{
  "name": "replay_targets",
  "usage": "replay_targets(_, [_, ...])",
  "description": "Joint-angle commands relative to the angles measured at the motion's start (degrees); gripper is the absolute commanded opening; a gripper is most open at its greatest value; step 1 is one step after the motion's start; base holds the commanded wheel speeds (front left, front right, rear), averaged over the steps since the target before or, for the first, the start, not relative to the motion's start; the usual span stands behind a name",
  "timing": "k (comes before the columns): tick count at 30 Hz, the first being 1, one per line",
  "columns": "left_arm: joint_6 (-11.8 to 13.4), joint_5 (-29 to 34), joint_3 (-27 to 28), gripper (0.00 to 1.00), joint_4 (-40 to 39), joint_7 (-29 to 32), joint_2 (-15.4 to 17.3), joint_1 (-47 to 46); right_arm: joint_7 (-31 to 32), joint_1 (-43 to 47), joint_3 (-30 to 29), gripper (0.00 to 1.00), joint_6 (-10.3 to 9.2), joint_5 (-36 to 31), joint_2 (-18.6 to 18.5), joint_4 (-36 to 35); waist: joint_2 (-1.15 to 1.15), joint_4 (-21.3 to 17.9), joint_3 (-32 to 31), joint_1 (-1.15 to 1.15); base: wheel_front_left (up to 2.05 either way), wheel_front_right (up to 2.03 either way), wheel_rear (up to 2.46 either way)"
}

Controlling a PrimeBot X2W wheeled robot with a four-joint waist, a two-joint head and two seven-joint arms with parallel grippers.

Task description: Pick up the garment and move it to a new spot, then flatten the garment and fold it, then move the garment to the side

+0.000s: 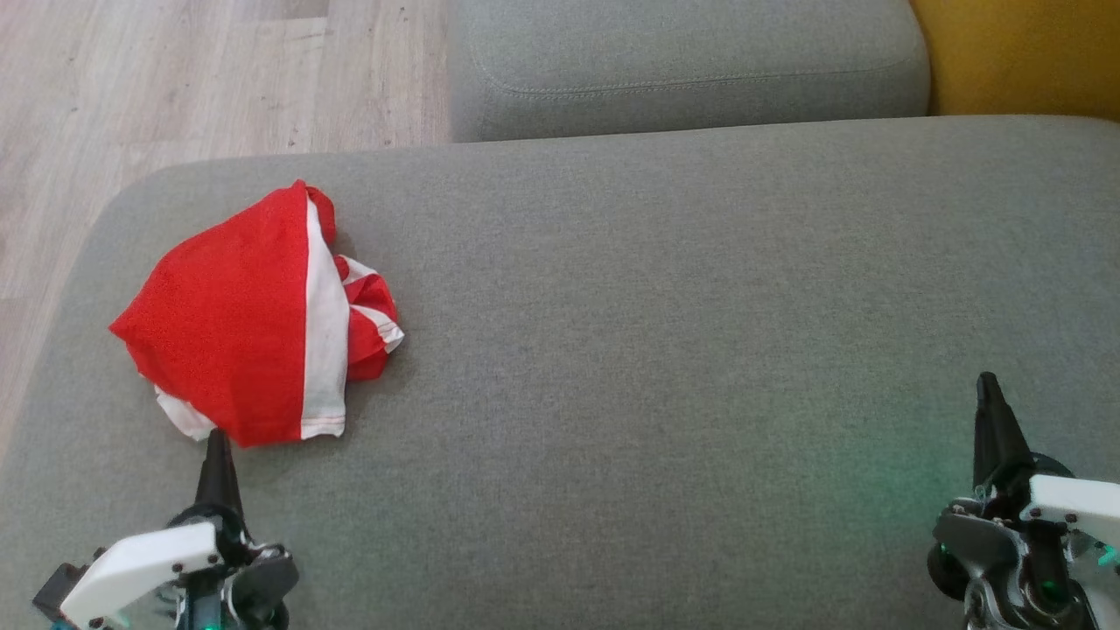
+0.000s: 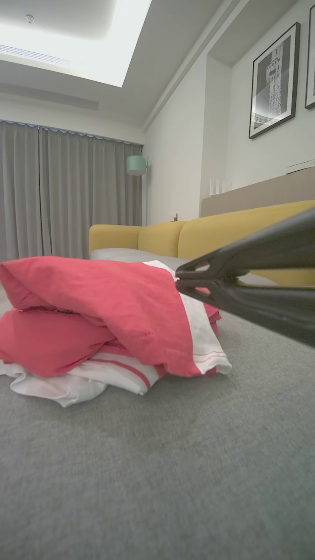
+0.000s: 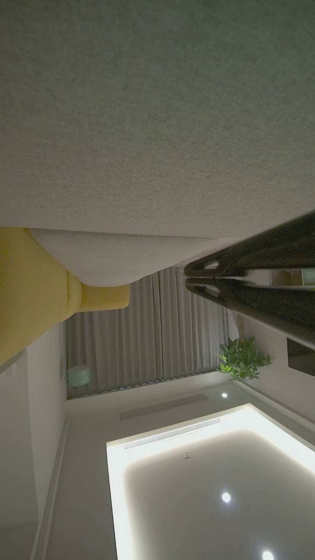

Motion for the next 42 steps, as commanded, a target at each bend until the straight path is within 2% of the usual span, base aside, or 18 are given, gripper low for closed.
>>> replay_targets(1, [-0.37, -0.31, 2.28, 0.00, -2.13, 0.17, 0.34, -2.93, 0.32, -3.17, 1.21, 0.00, 0.40, -0.16, -0.28, -2.17, 0.00, 0.00, 0.00, 0.00, 0.00, 0.00, 0.00])
replay_targets(2, [0.00, 0.00, 0.00, 1.00, -0.01, 0.00, 0.00, 0.00, -0.01, 0.00, 0.01, 1.00, 0.00, 0.00, 0.00, -0.01, 0.00, 0.00, 0.00, 0.00, 0.00, 0.00, 0.00])
replay_targets(14, [0.02, 0.20, -1.49, 1.00, -0.48, -1.80, -0.01, 0.89, -1.78, 0.28, 1.70, 1.00, -0.01, -1.28, 0.03, 0.05, 0.00, -0.07, -0.04, 0.00, 0.00, 0.00, 0.00])
replay_targets(23, [-0.01, 1.04, -1.35, 1.00, -1.23, -3.16, 0.01, 1.27, -3.14, 0.20, 2.13, 1.00, 0.02, -5.50, 0.01, -0.30, 0.00, 0.06, -0.14, 0.00, 0.00, 0.00, 0.00])
replay_targets(33, [0.16, 6.32, 1.55, 1.00, -2.61, -4.86, 0.04, 0.95, -4.82, -0.17, 2.53, 1.00, 0.06, -15.27, -0.02, -2.25, 0.00, 0.16, -0.22, 0.00, 0.00, 0.00, 0.00])
replay_targets(42, [2.60, 15.65, 0.99, 1.00, -7.35, -6.39, 0.07, 0.32, -6.34, -0.27, 3.96, 1.00, 0.09, -26.24, -0.04, -5.38, 0.00, 0.12, -0.13, 0.00, 0.00, 0.00, 0.00])
